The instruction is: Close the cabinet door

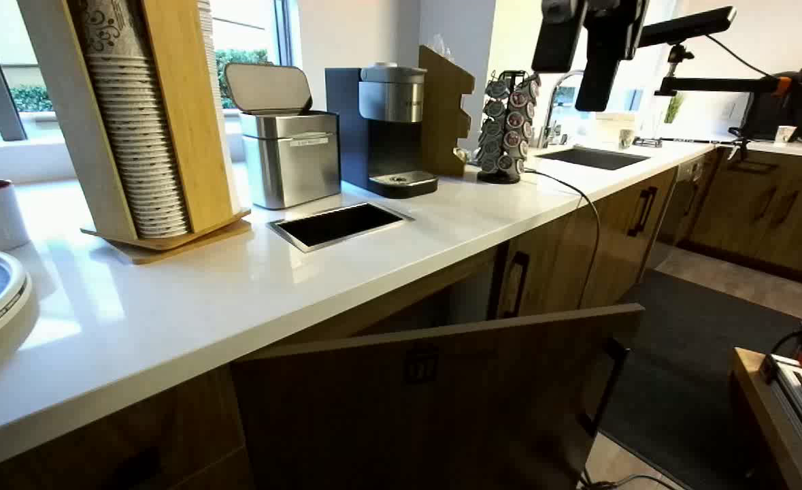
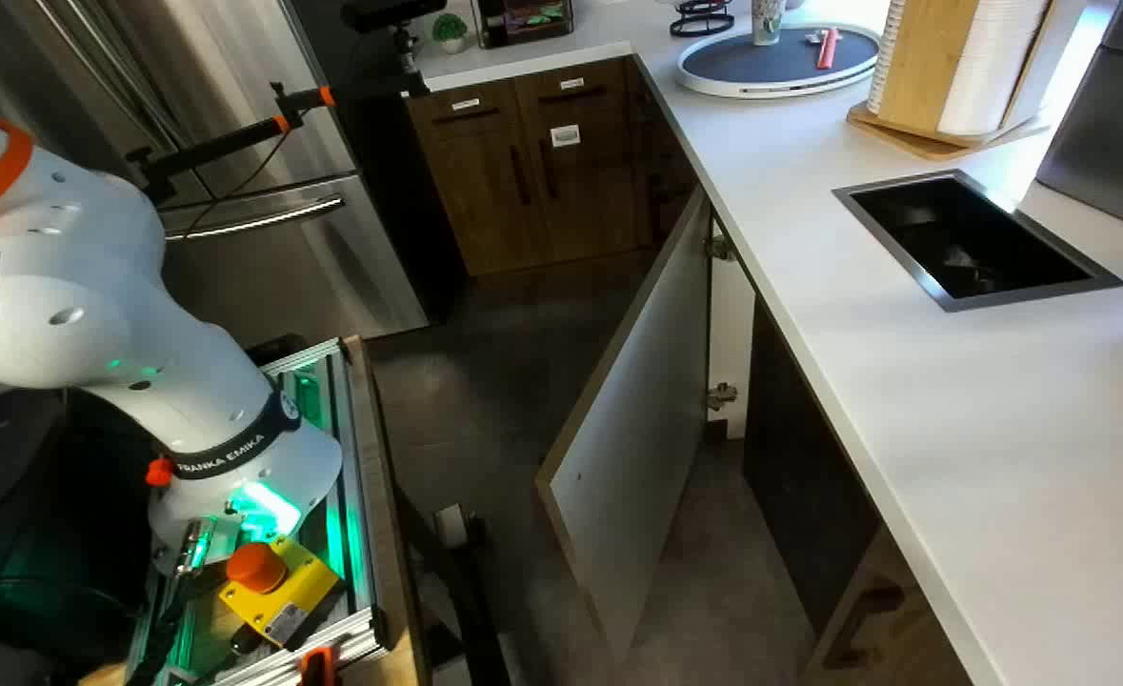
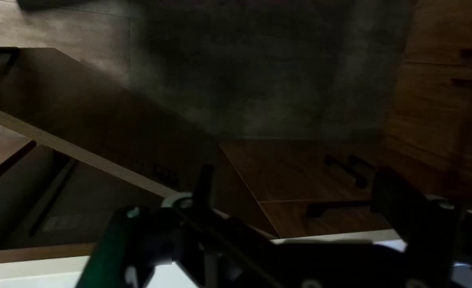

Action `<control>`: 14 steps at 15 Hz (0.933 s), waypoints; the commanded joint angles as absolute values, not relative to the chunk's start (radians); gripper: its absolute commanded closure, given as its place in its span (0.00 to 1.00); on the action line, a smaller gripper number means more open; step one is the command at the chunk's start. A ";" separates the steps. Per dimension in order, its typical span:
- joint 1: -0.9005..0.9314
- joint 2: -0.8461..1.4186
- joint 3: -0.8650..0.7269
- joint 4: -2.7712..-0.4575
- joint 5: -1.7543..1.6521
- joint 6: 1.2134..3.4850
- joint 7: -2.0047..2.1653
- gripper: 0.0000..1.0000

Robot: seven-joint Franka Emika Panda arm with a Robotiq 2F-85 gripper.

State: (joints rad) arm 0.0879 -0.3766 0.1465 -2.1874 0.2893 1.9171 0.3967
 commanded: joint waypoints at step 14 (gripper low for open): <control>0.078 -0.272 0.151 -2.291 0.329 2.037 0.436 0.00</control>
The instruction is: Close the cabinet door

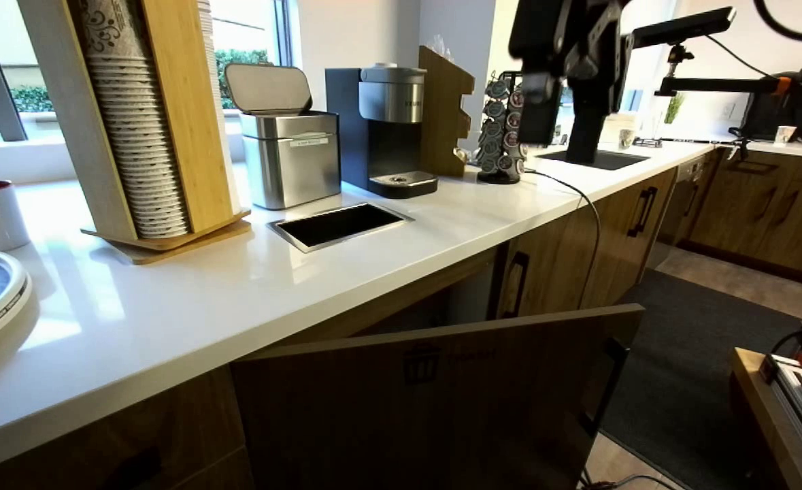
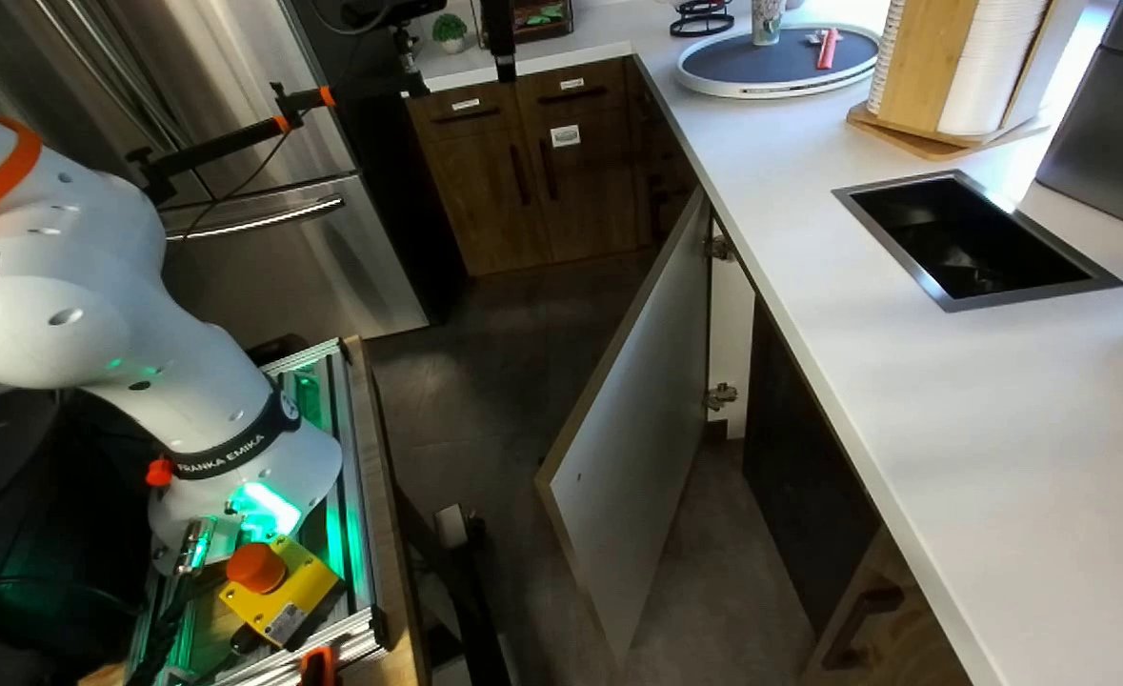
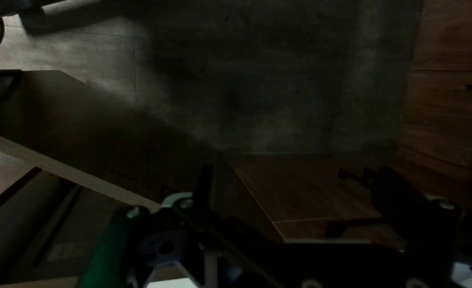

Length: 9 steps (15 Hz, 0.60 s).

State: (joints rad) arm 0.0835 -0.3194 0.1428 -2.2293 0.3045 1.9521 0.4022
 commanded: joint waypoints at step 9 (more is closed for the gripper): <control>0.081 -0.100 0.130 -2.482 0.349 2.393 0.468 0.51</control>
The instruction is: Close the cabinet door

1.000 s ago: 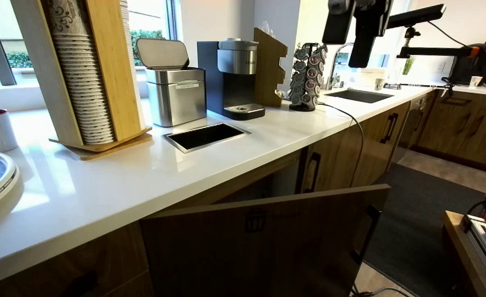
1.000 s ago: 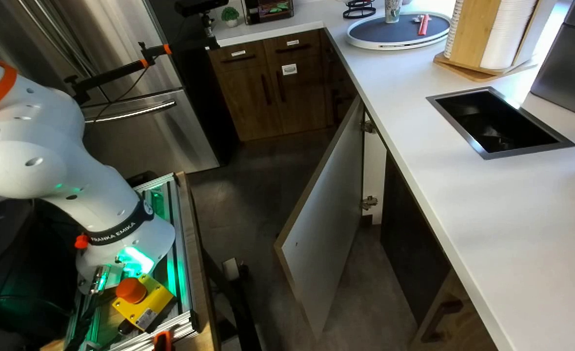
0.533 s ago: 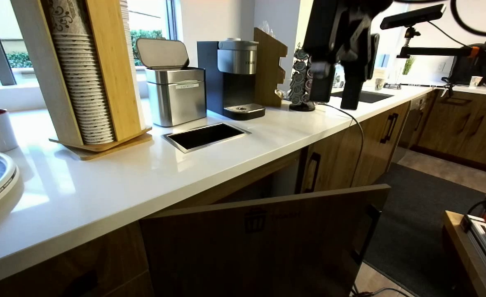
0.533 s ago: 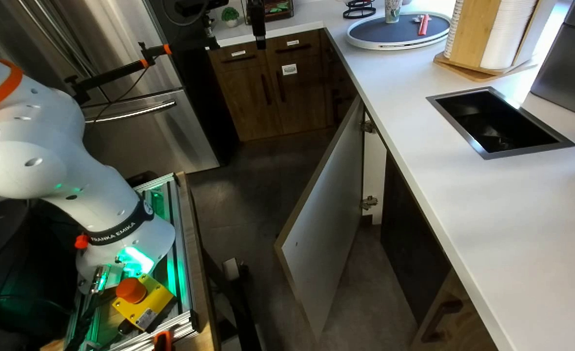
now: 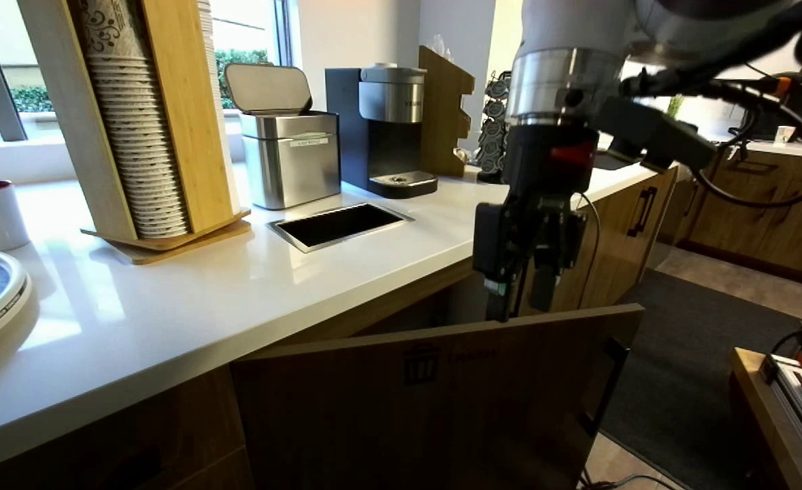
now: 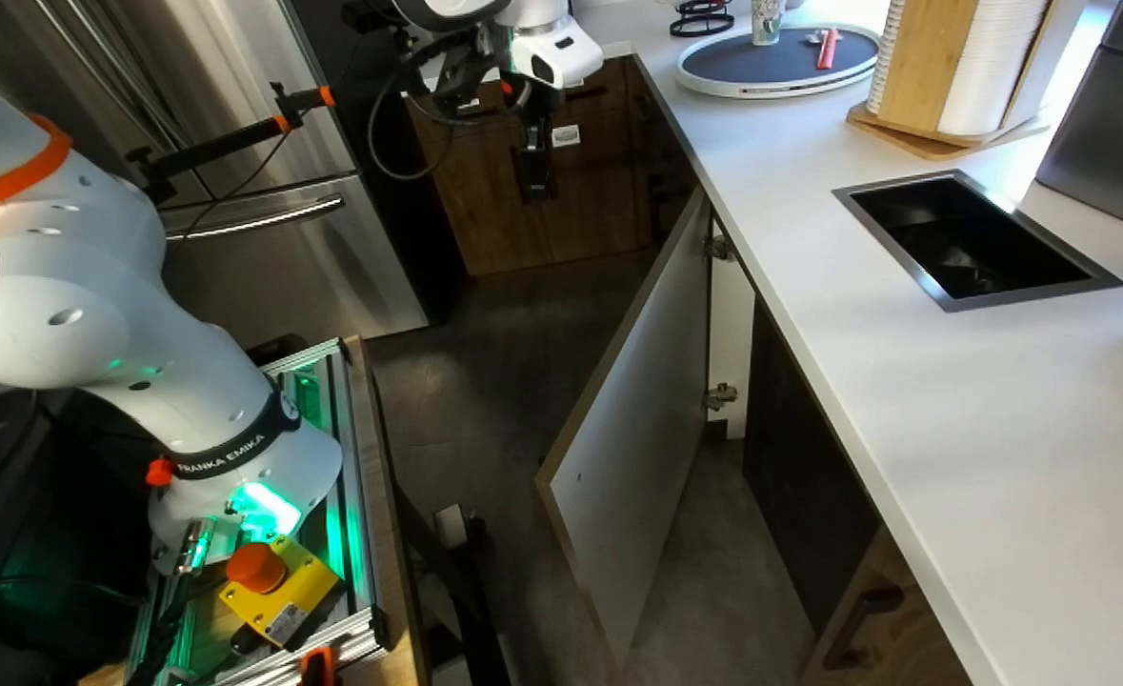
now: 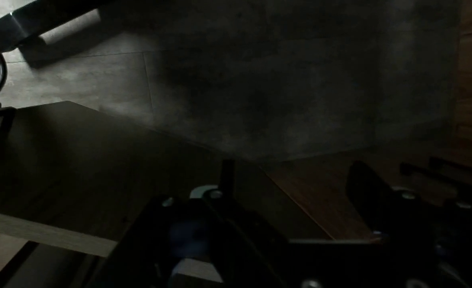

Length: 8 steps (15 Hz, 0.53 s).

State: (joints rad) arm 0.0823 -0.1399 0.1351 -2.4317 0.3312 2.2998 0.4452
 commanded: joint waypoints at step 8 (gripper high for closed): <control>0.064 0.036 0.090 -2.573 0.194 2.654 0.659 1.00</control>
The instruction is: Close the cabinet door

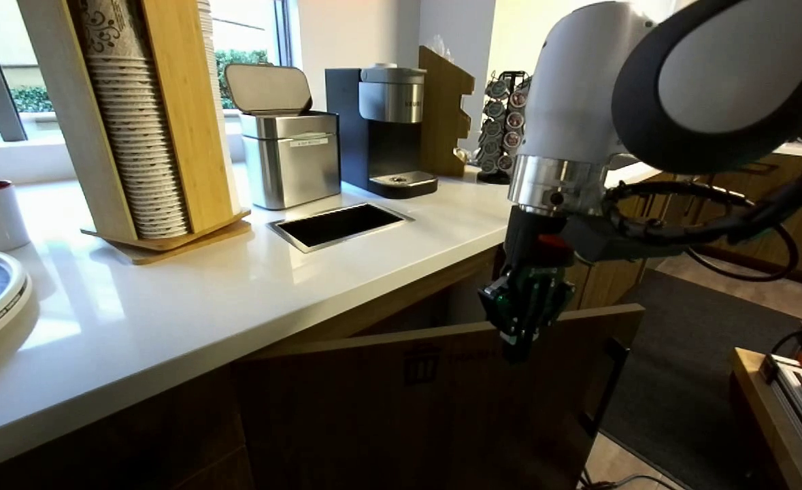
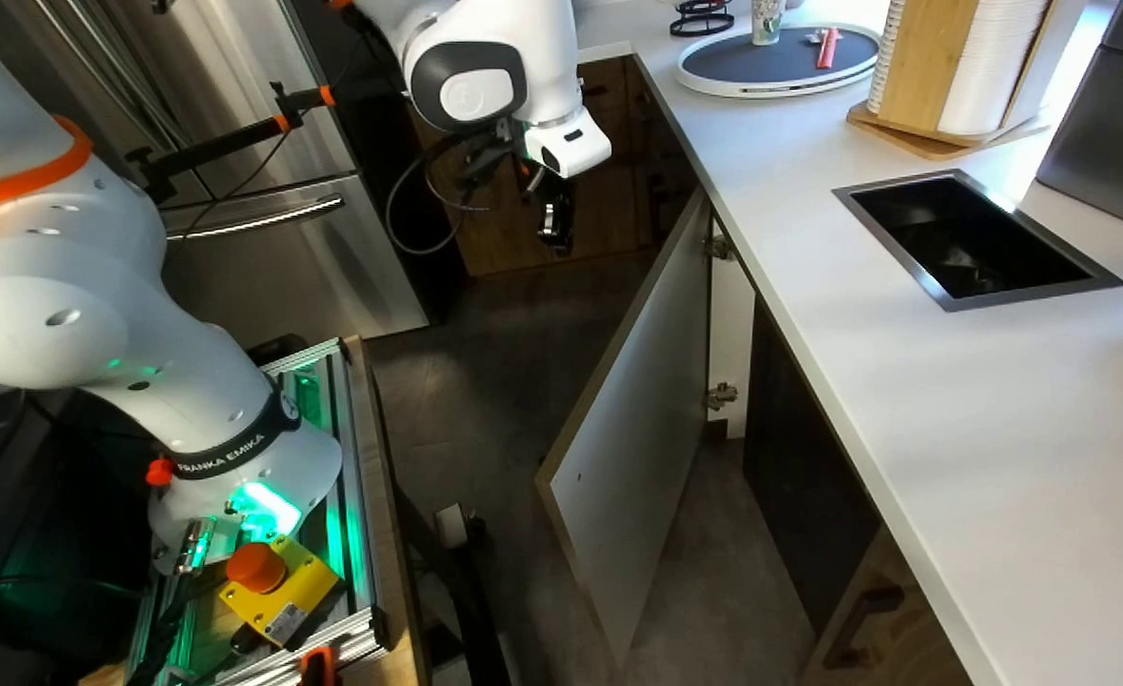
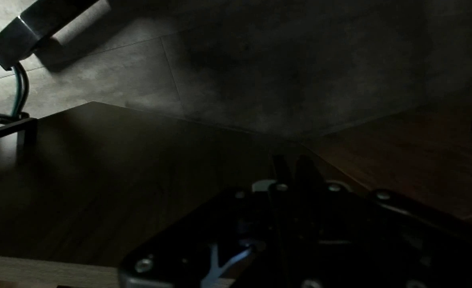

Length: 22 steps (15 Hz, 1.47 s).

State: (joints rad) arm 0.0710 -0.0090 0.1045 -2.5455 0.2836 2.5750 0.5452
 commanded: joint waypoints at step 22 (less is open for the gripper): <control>0.106 0.268 -0.147 -2.500 -0.333 2.797 1.223 1.00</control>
State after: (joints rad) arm 0.0697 0.2010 -0.1015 -2.5286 -0.2728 2.7366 1.1483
